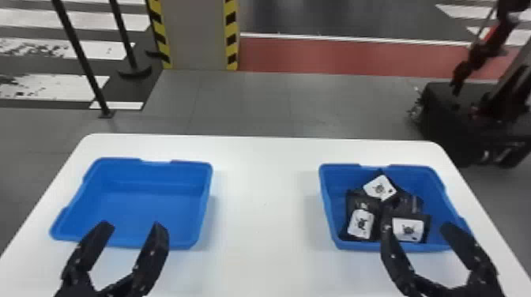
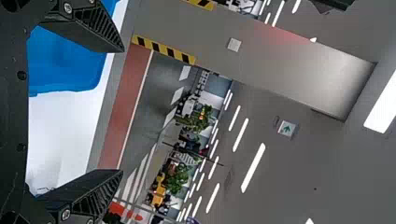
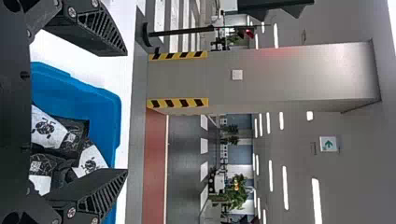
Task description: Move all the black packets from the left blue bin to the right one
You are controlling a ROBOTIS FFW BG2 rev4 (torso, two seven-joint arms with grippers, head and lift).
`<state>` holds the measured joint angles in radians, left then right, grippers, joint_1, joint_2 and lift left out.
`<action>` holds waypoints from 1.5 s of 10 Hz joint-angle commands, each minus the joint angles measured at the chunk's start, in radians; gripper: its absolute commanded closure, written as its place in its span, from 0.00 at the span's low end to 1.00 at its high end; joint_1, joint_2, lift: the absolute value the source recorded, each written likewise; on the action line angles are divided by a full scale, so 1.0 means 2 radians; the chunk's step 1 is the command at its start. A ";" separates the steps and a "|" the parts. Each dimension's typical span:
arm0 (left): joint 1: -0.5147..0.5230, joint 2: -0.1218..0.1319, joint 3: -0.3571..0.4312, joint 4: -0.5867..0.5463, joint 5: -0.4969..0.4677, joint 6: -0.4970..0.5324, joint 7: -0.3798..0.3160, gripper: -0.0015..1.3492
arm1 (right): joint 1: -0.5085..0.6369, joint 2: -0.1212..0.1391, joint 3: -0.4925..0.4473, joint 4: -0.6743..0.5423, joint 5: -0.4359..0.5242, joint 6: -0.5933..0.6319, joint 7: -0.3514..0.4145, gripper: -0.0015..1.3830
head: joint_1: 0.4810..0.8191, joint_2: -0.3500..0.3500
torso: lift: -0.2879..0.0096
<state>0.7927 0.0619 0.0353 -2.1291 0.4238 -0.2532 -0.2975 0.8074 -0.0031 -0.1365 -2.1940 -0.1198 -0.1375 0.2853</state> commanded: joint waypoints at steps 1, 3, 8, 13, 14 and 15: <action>0.000 0.000 0.000 0.000 0.000 0.003 0.000 0.08 | 0.000 0.002 0.000 -0.001 -0.001 0.000 0.000 0.10 | 0.63 0.45 | 0.60; 0.000 0.000 0.001 0.000 0.000 0.000 0.000 0.08 | 0.000 0.002 0.000 -0.006 0.000 0.000 0.000 0.10 | 0.63 0.45 | 0.60; 0.004 -0.002 0.002 0.000 0.001 0.003 0.000 0.08 | 0.002 0.002 0.000 -0.012 -0.001 0.000 -0.005 0.10 | 0.63 0.44 | 0.60; 0.002 -0.008 0.009 0.000 -0.003 -0.005 0.001 0.08 | 0.007 0.002 0.002 -0.025 -0.001 0.000 -0.010 0.10 | 0.63 0.45 | 0.60; 0.002 -0.008 0.010 0.000 -0.006 -0.007 0.001 0.08 | 0.007 0.002 0.002 -0.025 0.000 0.000 -0.010 0.11 | 0.63 0.46 | 0.60; 0.002 -0.008 0.011 0.000 -0.009 -0.011 0.001 0.08 | 0.007 0.002 0.003 -0.026 0.000 0.000 -0.010 0.11 | 0.63 0.47 | 0.60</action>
<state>0.7976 0.0461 0.0556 -2.1291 0.4104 -0.2704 -0.2961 0.8221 -0.0031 -0.1311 -2.2455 -0.1199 -0.1375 0.2653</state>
